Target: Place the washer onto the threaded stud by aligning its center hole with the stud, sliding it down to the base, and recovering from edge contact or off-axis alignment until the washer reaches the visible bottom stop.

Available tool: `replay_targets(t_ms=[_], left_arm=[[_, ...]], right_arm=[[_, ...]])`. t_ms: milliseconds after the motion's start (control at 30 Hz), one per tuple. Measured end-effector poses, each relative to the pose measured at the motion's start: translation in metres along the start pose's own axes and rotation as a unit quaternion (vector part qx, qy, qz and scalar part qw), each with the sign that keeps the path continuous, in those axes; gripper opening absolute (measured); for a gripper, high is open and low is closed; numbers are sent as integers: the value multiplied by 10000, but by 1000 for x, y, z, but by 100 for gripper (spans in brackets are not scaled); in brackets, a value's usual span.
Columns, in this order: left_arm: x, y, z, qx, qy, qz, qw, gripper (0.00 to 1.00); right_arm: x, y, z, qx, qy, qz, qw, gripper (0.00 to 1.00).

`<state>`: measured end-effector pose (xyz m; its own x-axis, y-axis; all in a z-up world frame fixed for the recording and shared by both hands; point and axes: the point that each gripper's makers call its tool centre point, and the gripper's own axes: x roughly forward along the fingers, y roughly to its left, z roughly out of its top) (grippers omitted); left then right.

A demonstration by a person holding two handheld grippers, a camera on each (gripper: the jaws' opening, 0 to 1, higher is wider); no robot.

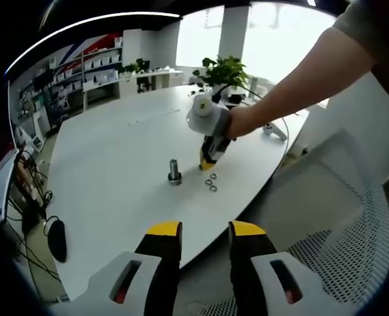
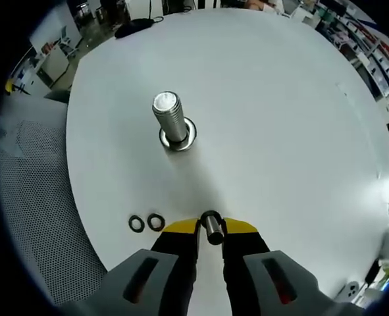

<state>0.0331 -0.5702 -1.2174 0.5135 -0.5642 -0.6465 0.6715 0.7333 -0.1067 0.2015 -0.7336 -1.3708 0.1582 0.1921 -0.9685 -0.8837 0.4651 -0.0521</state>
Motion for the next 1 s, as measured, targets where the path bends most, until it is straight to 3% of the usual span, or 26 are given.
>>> replay_targets(t_ms=[433,1000], left_arm=[[0,0,0,0,-12,0,10000,26],[-1,-5,2,35,-66,-130,9999,26]], right_arm=[[-4,0,-4,170,-37,-46,9998,17],[-25,3,-29,578,-109,-223,9980,22]])
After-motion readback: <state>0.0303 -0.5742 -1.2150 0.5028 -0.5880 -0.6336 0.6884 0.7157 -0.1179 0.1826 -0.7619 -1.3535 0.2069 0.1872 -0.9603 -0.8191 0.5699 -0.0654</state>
